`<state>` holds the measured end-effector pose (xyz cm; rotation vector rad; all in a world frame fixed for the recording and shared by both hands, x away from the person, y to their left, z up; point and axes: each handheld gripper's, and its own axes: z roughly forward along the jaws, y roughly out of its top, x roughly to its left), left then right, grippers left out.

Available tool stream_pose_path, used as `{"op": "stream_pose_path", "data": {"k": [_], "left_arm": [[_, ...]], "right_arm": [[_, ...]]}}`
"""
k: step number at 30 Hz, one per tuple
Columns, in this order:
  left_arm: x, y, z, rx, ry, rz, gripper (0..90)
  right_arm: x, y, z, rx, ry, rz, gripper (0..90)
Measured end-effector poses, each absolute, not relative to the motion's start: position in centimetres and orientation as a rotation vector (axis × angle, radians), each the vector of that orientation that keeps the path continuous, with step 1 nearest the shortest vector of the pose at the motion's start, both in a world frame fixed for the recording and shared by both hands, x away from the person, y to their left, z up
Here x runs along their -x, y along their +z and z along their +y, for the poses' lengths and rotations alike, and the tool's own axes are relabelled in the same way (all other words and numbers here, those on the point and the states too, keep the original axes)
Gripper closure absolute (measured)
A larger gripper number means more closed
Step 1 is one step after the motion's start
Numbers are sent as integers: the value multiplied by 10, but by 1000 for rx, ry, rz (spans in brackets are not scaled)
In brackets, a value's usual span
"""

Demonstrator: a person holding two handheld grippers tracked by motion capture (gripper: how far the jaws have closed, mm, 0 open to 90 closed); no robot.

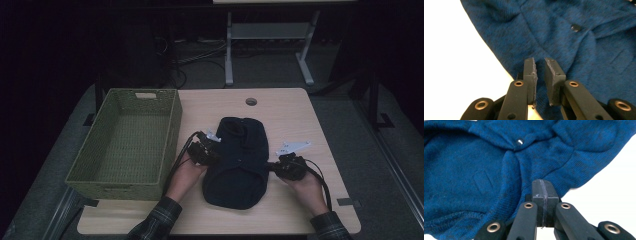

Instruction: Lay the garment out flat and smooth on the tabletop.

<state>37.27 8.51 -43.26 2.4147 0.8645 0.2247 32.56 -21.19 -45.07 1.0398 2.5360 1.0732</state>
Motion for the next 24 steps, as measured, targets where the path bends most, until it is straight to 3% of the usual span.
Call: {"op": "stream_pose_path", "data": {"k": [10,24], "left_arm": [[-373,-449,82,-2464,219,846,805],[-348,-450,65,-2462,113,740,803]], "right_arm": [[-329,-463,-204,-1026,968,2579,899],[-320,-462,-225,-1071,917,2539,899]]}}
